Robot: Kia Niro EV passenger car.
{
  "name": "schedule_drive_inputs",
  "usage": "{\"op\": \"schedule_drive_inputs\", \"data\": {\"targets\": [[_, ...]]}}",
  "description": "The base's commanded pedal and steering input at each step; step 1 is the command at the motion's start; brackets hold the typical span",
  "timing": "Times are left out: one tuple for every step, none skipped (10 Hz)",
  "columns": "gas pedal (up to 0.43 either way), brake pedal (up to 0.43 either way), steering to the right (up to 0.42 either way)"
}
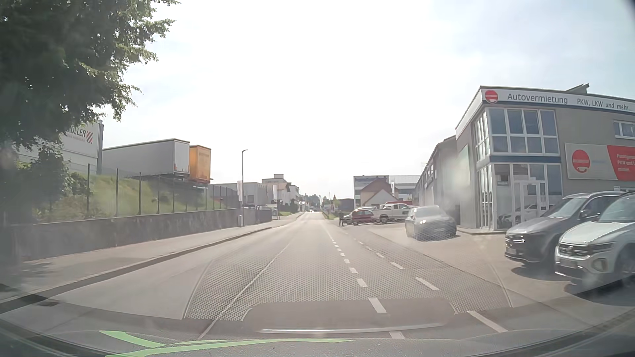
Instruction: Follow the waypoints while adhering to traffic rules and regulations
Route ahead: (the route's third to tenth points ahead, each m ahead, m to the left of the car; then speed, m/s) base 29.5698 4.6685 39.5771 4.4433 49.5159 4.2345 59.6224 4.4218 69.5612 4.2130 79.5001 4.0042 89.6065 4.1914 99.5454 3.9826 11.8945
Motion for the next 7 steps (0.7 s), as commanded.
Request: {"op": "schedule_drive_inputs", "data": {"targets": [[0.028, 0.000, -0.003], [0.028, 0.000, -0.003], [0.028, 0.000, -0.003], [0.028, 0.000, -0.003], [0.028, 0.000, -0.004], [0.028, 0.000, -0.003], [0.039, 0.000, -0.003]]}}
